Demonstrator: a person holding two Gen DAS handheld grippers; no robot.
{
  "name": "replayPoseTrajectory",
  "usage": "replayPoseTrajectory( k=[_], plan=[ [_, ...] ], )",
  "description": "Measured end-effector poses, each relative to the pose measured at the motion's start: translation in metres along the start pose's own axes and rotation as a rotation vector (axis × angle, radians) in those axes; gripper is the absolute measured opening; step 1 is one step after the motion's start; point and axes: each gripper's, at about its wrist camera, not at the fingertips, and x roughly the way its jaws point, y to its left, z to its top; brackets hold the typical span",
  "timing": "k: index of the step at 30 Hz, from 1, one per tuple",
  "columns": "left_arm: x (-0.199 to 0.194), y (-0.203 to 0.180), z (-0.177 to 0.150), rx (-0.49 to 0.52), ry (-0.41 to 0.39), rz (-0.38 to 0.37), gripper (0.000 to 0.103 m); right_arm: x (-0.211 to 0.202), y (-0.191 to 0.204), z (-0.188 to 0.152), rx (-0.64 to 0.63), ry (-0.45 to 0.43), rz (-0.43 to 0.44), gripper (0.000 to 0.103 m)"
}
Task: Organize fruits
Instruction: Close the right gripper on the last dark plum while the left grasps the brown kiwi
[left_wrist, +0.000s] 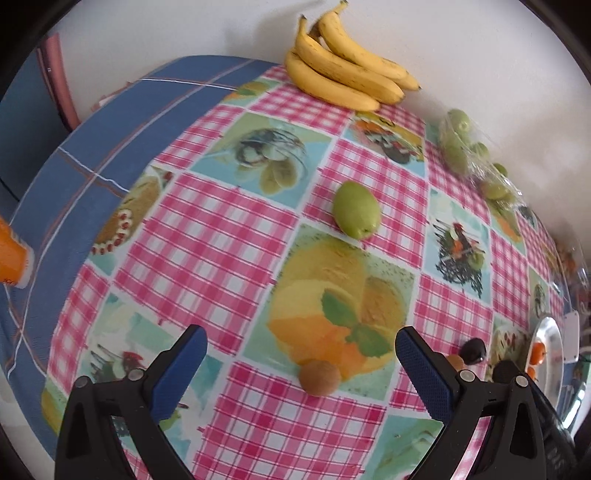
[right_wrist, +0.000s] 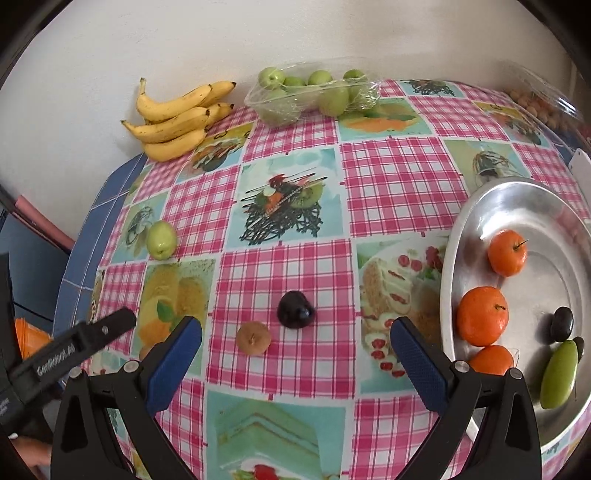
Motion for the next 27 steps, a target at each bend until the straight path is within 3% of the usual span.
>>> replayPoseTrajectory(
  k=[4,8,12,14,20,27],
  plan=[
    [0.005,-0.01,-0.006,0.064,0.02,0.022,0.103,0.006,-0.007,0.003,0.042,0.002,0.035,0.1],
    [0.011,-0.011,-0.011,0.046,0.053,0.0,0.1,0.015,-0.009,0.004,0.049,0.014,0.029,0.067],
    [0.015,-0.01,-0.011,0.034,0.074,-0.006,0.078,0.024,-0.008,0.005,0.044,0.029,0.03,0.048],
    [0.017,-0.009,-0.012,0.025,0.085,-0.018,0.074,0.028,-0.007,0.005,0.041,0.035,0.023,0.044],
    [0.018,-0.011,-0.016,0.017,0.111,-0.066,0.049,0.034,-0.004,0.004,0.035,0.048,0.02,0.032],
    [0.02,-0.012,-0.018,0.016,0.115,-0.075,0.028,0.036,0.0,0.002,0.027,0.042,0.019,0.028]
  ],
)
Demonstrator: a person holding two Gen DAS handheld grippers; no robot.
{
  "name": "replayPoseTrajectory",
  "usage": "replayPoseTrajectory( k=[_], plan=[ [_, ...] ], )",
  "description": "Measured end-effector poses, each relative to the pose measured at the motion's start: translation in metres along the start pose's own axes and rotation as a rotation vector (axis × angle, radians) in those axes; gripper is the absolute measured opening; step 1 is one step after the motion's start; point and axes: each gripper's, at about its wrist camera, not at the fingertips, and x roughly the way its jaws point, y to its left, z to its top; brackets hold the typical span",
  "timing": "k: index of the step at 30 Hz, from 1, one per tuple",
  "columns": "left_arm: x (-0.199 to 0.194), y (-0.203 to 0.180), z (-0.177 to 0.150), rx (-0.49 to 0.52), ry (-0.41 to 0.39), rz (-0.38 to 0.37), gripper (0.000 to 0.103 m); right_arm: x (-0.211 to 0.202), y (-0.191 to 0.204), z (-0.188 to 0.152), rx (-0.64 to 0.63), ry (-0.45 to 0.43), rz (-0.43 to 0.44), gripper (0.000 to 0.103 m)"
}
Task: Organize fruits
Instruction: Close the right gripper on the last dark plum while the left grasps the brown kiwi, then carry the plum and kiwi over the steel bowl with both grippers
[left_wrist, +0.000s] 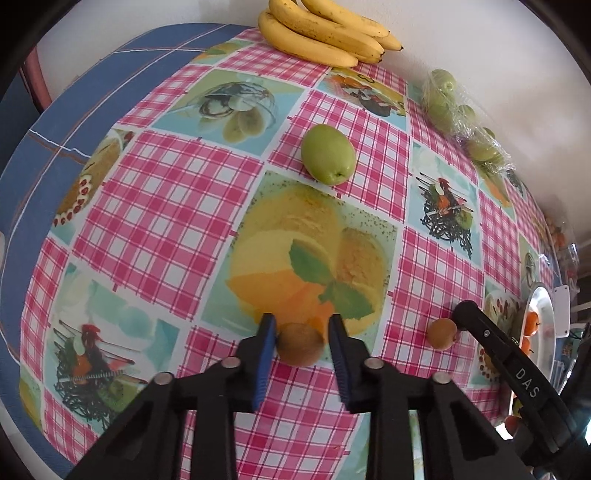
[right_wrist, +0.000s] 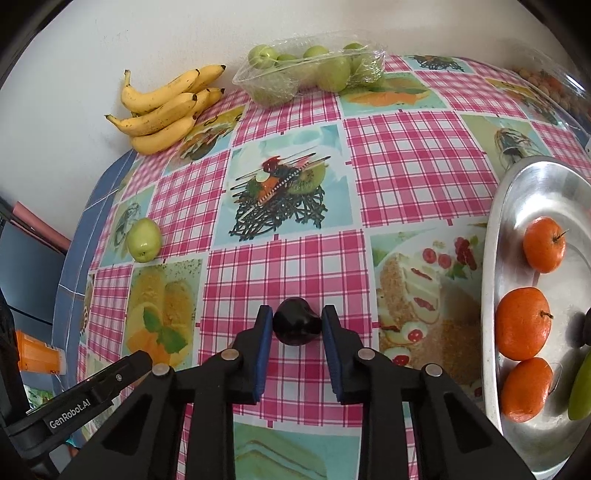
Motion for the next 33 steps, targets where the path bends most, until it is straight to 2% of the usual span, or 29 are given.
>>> replayPoseTrajectory(
  k=[15,33],
  plan=[
    [-0.035,-0.009,0.008,0.009,-0.102,-0.055,0.028,-0.028,0.002,0.004,-0.014,-0.049,0.027,0.028],
    [-0.035,-0.032,0.003,0.03,-0.115,-0.03,0.028,-0.044,-0.015,0.004,-0.02,-0.031,-0.019,0.028]
  ],
)
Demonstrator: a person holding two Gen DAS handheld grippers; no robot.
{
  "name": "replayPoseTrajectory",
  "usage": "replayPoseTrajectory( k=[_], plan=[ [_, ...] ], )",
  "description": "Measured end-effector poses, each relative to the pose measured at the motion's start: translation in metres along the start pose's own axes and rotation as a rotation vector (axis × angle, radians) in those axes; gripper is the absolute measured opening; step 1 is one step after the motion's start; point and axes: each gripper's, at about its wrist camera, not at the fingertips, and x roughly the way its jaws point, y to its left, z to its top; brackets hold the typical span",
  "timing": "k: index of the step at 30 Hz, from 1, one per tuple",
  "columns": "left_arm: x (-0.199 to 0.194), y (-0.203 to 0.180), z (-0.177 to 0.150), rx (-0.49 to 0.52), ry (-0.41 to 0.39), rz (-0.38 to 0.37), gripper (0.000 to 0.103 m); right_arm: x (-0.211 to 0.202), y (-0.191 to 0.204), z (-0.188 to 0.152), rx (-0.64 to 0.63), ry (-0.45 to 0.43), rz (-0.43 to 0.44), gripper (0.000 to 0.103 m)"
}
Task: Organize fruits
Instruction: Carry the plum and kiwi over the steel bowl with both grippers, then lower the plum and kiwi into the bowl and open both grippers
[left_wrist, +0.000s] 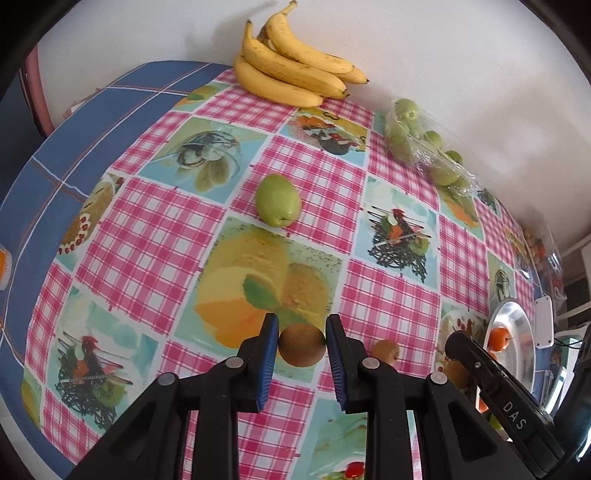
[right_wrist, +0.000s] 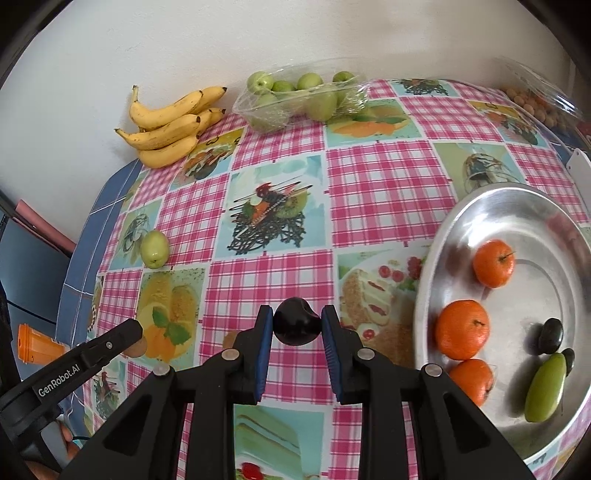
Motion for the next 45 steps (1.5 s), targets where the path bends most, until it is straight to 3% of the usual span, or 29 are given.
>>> replayPoseTrajectory(
  k=[21,45],
  plan=[
    [0.006,-0.106,-0.031,0.175,0.011,-0.045,0.028,-0.048,-0.069,0.007,0.1,-0.076,-0.029,0.028],
    [0.008,-0.244,-0.089,0.463,0.01,-0.126,0.028,-0.095,-0.206,-0.012,0.337,-0.114,-0.081,0.028]
  ],
)
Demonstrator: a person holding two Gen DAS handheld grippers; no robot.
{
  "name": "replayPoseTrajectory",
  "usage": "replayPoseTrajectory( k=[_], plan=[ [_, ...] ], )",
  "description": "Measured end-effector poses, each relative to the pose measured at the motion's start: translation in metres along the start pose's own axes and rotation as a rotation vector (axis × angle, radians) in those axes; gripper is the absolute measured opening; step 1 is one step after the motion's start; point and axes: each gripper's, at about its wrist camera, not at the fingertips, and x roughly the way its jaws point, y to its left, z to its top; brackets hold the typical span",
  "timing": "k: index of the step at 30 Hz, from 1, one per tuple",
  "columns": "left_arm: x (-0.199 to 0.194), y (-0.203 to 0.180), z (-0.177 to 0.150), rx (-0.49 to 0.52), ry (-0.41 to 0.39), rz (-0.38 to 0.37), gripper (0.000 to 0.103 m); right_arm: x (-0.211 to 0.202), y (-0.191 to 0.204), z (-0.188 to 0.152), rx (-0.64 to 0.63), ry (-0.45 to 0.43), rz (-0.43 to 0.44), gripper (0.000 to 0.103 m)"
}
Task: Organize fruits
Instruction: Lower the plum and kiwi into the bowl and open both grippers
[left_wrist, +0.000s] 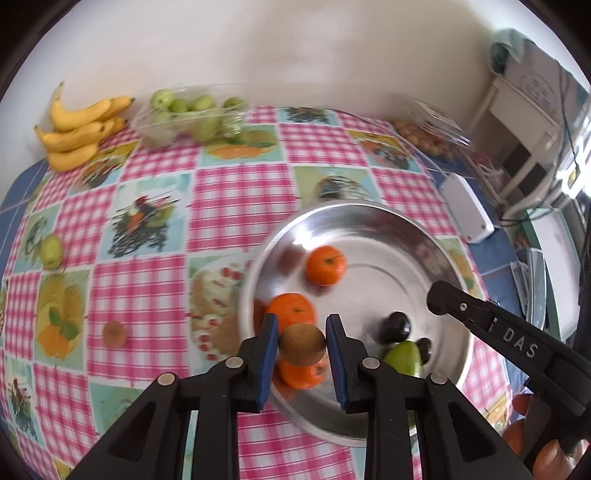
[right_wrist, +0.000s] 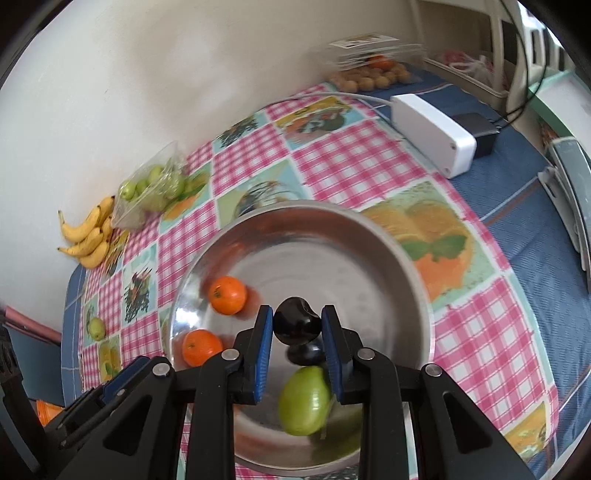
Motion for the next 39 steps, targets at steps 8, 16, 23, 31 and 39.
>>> replayPoseTrajectory(
  k=[8,16,23,31,39],
  plan=[
    [0.012,-0.028,-0.004,0.075,0.018,0.003,0.028,0.0,-0.016,0.002,0.033,0.008,0.004,0.028],
    [0.018,-0.03,-0.005,0.079,0.031,0.007,0.028,0.006,-0.013,0.0,0.026,0.024,-0.002,0.028],
    [0.018,-0.027,-0.005,0.075,0.031,0.012,0.028,0.01,-0.011,-0.001,0.022,0.033,-0.002,0.029],
    [0.023,-0.025,-0.003,0.089,0.023,0.007,0.028,0.02,-0.01,-0.004,0.015,0.043,-0.003,0.029],
    [0.032,-0.035,0.001,0.118,0.002,-0.006,0.028,0.03,-0.004,-0.001,0.01,0.036,0.0,0.029]
  ],
)
